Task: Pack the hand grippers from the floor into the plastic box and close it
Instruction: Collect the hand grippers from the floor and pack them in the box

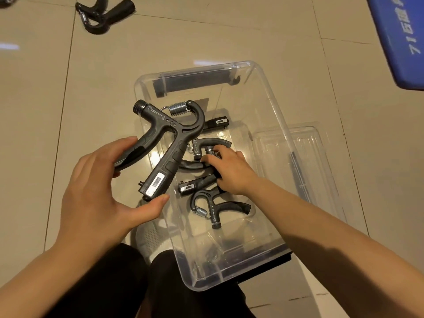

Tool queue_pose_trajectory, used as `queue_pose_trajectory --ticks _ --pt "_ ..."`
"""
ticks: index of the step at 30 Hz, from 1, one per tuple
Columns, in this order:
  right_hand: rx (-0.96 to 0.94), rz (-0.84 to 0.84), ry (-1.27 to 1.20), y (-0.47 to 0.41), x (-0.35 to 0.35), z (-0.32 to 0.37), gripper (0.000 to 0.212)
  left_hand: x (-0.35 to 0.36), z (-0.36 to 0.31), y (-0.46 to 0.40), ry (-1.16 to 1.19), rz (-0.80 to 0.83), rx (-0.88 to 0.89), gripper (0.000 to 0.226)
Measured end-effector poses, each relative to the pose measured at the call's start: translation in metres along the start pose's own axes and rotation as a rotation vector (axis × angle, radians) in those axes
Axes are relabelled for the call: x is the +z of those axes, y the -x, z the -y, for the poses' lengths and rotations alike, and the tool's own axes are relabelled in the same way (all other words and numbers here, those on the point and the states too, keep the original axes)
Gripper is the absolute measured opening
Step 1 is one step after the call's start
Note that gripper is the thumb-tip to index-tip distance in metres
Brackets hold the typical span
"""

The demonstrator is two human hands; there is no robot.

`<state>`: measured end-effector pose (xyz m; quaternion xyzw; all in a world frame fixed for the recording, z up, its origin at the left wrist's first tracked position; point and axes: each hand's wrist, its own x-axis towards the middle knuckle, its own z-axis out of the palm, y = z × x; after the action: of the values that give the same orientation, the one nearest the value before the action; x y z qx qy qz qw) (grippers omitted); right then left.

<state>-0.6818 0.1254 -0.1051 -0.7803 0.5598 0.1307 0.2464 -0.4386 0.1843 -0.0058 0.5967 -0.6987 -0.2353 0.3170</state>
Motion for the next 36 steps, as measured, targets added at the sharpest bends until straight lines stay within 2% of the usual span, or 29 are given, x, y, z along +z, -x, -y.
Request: queue_pose_trajectory --ticks 4,9,12,15,17,20,25,31,36 --pt "-0.029 -0.085 0.069 -0.006 -0.001 -0.006 0.080 -0.001 0.003 -0.001 -0.009 -0.011 -0.041 0.086" --pt "0.049 -0.066 0.085 -0.013 -0.004 -0.014 0.068 -0.004 0.007 -0.002 0.010 -0.036 -0.067 0.088" --pt "0.047 -0.082 0.266 -0.020 -0.011 -0.011 0.067 -0.005 0.006 -0.002 0.011 -0.041 -0.076 0.088" --pt "0.000 -0.104 0.496 -0.033 -0.022 -0.009 0.045 -0.004 0.006 -0.003 -0.004 -0.039 -0.075 0.088" --pt "0.010 -0.138 0.521 -0.037 -0.022 -0.010 0.030 -0.004 0.007 -0.003 -0.021 -0.029 -0.073 0.087" --pt "0.049 -0.190 0.535 -0.036 -0.015 -0.009 0.022 -0.004 0.007 -0.003 -0.021 -0.031 -0.074 0.085" --pt "0.119 -0.136 0.659 -0.032 -0.019 -0.013 0.020 -0.001 0.003 -0.004 -0.006 -0.021 -0.063 0.083" --pt "0.150 -0.072 0.682 -0.031 -0.022 -0.023 0.015 0.000 0.001 -0.003 0.005 -0.023 -0.050 0.084" --pt "0.141 -0.020 0.765 -0.030 -0.024 -0.022 0.021 0.002 0.002 -0.002 0.002 -0.017 -0.051 0.084"
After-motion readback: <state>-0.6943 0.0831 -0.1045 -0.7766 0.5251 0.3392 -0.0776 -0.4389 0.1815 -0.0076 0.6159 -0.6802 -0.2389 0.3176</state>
